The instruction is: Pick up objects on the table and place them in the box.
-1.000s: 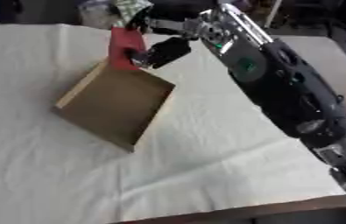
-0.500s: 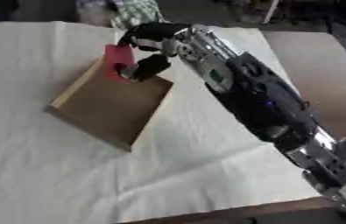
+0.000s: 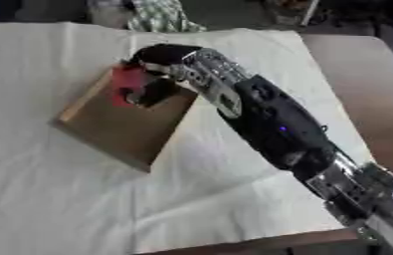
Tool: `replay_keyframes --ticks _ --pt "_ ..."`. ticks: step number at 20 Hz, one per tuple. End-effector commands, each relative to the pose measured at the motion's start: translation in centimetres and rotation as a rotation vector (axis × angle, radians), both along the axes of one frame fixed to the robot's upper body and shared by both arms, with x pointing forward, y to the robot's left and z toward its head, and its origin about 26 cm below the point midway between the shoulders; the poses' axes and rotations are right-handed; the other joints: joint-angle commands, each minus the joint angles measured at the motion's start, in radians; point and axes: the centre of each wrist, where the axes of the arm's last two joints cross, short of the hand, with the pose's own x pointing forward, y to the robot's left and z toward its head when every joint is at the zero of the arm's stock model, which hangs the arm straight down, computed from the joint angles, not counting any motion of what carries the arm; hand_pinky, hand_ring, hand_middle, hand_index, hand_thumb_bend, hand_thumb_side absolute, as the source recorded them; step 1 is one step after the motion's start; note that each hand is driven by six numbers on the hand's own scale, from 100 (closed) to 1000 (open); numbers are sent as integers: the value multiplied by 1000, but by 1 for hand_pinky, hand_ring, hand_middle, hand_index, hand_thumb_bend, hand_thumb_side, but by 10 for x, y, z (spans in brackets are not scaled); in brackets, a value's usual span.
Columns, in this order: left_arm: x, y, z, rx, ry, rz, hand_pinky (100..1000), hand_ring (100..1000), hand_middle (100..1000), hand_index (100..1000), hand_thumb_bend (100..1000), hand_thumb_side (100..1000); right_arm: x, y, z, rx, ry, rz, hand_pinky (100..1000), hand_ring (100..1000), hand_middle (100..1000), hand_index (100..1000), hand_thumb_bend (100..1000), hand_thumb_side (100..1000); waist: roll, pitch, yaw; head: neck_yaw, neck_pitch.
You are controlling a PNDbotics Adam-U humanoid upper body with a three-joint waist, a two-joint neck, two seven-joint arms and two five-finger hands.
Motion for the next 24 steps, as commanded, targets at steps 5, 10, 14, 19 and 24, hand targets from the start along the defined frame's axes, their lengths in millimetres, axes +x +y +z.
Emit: replay_keyframes --ticks 5,10,14,19,24 --pt "-3 -2 6 5 -23 -14 550 706 672 771 100 671 6 -5 -5 -77 -42 -30 884 906 854 887 100 856 6 -12 -5 1 -14" --pt "-3 -2 5 9 -20 -16 549 706 673 771 100 674 8 -7 -11 -116 -18 -34 901 942 916 942 100 871 7 -9 -6 3 -13" --pt "-3 -2 4 11 -16 -15 549 707 673 771 100 674 8 -9 -10 -115 7 -40 913 975 967 984 103 618 6 -9 -8 3 -12" --pt "-3 -2 3 16 -12 -16 549 707 674 771 100 676 2 -7 7 -31 61 21 932 976 982 985 114 311 6 -10 -13 8 -11" --pt "-3 -2 3 22 -9 -19 550 708 677 770 100 676 -8 -3 28 35 77 34 935 974 983 980 157 100 8 -12 -17 9 -12"
